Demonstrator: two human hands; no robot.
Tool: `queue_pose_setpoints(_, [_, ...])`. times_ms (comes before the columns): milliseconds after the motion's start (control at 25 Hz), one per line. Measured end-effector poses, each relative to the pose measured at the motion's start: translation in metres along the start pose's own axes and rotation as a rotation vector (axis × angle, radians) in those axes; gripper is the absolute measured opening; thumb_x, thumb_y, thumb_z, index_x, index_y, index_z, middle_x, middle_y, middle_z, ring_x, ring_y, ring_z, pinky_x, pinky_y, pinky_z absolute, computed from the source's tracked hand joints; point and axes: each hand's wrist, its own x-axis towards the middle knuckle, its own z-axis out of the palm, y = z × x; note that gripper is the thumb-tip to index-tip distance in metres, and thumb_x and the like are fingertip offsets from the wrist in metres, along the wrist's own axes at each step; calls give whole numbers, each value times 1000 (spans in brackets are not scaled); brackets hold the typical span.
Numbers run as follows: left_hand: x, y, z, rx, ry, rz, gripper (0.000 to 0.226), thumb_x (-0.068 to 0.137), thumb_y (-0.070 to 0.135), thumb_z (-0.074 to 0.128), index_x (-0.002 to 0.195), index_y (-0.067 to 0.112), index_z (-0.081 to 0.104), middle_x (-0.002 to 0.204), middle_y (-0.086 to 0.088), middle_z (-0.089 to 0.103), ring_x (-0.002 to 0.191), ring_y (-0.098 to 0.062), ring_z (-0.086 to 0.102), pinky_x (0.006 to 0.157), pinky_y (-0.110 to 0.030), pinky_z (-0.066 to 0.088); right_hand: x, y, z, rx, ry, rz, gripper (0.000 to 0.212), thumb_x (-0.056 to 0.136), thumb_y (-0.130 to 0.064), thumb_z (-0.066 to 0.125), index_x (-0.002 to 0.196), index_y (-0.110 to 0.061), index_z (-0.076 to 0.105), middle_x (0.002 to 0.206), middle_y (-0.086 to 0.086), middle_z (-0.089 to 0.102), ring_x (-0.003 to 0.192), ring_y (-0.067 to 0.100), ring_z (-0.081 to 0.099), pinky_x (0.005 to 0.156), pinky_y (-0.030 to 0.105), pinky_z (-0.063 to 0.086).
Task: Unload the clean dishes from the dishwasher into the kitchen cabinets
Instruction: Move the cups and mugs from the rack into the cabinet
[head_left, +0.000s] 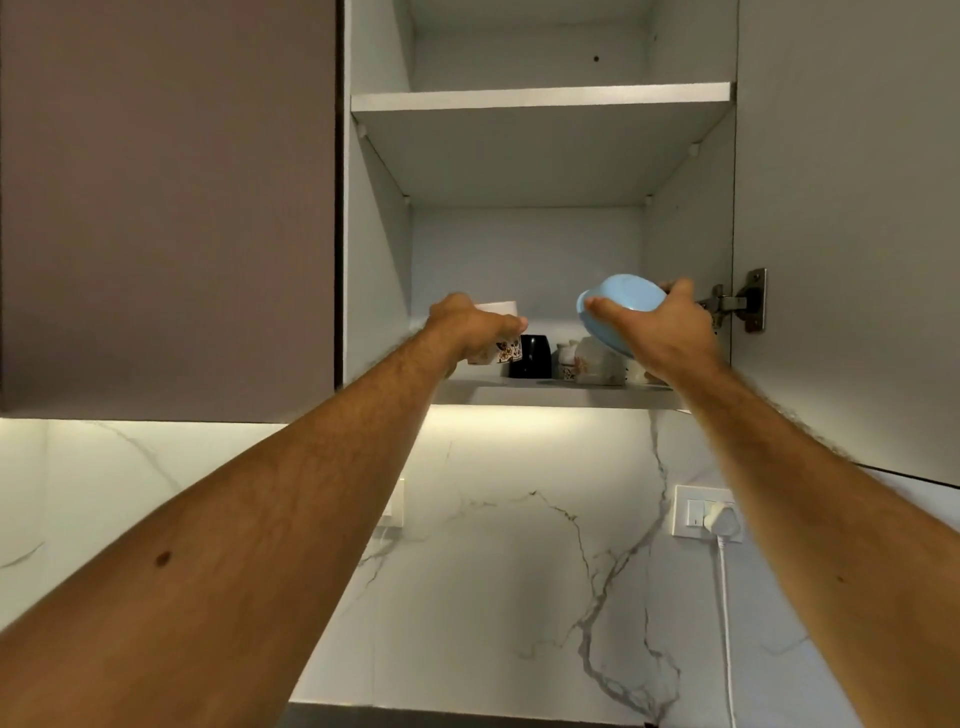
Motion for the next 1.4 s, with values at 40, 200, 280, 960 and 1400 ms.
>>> queue_pose_setpoints(40, [6, 1, 4, 49, -28, 7, 55, 79, 41, 78, 114, 11, 49, 114, -7, 58, 98, -21, 57, 78, -31, 47, 4, 1, 4, -2, 12, -4, 101, 63, -78, 71, 136, -18, 35, 114, 3, 46, 99, 23, 55, 75, 40, 60])
queue_pose_setpoints(200, [42, 6, 23, 205, -109, 39, 44, 83, 36, 75, 108, 11, 50, 114, -8, 60, 102, -25, 59, 87, -36, 54, 25, 6, 28, 47, 101, -46, 100, 62, -78, 72, 135, -19, 36, 121, 3, 50, 103, 22, 56, 75, 35, 58])
queue_pose_setpoints(280, [56, 14, 28, 308, -153, 49, 42, 87, 37, 71, 114, 11, 51, 111, -8, 59, 98, -23, 60, 71, -32, 52, 35, 6, 39, 46, 141, -54, 101, 59, -81, 70, 133, -21, 38, 120, 2, 51, 103, 23, 57, 80, 40, 59])
queue_pose_setpoints(960, [150, -9, 86, 360, -519, -99, 63, 91, 33, 68, 137, -3, 44, 137, -18, 53, 119, -30, 58, 104, -40, 48, 54, 22, 62, -19, 330, -134, 92, 63, -75, 72, 132, -23, 40, 124, 3, 53, 107, 23, 55, 87, 37, 52])
queue_pose_setpoints(1400, [146, -14, 87, 235, -488, -118, 59, 80, 26, 80, 127, 5, 53, 126, -8, 56, 108, -25, 59, 99, -37, 51, 54, 22, 62, -53, 302, -128, 96, 65, -74, 72, 136, -21, 38, 128, 6, 50, 111, 24, 54, 90, 39, 54])
